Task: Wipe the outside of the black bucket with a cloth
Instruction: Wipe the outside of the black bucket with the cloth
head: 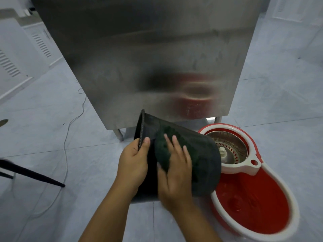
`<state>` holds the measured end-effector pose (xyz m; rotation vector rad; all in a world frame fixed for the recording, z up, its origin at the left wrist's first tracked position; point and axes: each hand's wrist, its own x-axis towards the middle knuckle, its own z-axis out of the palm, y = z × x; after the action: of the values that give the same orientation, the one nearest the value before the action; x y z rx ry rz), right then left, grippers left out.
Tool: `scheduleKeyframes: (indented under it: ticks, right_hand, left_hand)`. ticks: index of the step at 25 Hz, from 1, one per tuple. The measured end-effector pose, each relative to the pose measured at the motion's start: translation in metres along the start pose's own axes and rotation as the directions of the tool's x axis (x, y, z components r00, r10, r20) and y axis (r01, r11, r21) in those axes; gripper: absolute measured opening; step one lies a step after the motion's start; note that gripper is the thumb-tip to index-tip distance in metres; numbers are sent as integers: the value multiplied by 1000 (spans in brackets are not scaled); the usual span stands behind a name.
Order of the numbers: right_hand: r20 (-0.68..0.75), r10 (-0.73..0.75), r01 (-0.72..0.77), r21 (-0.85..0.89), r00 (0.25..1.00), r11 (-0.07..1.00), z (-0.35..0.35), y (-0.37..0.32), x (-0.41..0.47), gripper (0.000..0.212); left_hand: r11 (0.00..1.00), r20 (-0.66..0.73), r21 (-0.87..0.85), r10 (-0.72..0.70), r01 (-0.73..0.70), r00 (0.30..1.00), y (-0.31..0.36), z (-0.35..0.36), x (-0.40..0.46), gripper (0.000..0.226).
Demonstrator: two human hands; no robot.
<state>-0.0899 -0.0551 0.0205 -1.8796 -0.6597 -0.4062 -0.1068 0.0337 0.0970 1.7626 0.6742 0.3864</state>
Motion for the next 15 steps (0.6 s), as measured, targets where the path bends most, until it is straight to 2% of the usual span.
scheduleKeyframes:
  ticks: [3, 5, 7, 8, 10, 12, 13, 15]
  right_hand:
    - [-72, 260, -255, 73, 963, 964, -19, 44, 35, 39]
    - [-90, 411, -402, 99, 907, 910, -27, 73, 22, 42]
    - [-95, 458, -453, 76, 884, 888, -22, 73, -14, 57]
    - [-80, 431, -428, 59, 899, 902, -14, 60, -33, 70]
    - [-20, 272, -272, 12, 962, 962, 3, 26, -54, 89]
    - [15, 88, -87, -35, 996, 996, 16, 7, -48, 85]
    - [10, 46, -46, -22, 999, 999, 14, 5, -35, 79]
    - [-51, 95, -93, 40, 994, 995, 5, 15, -3, 61]
  left_hand:
    - [999, 10, 25, 45, -46, 999, 2, -10, 2, 30]
    - [998, -17, 15, 67, -66, 998, 2, -16, 4, 29]
    - [998, -35, 2, 65, -65, 997, 1, -16, 6, 27]
    - [998, -40, 8, 62, -62, 997, 0, -14, 8, 27]
    - [998, -41, 35, 56, -54, 998, -3, -9, 11, 30]
    - [998, -27, 43, 44, -43, 999, -6, -5, 12, 33]
    - [998, -18, 43, 41, -40, 999, -7, -6, 13, 33]
    - [997, 5, 70, 42, -43, 999, -8, -10, 13, 34]
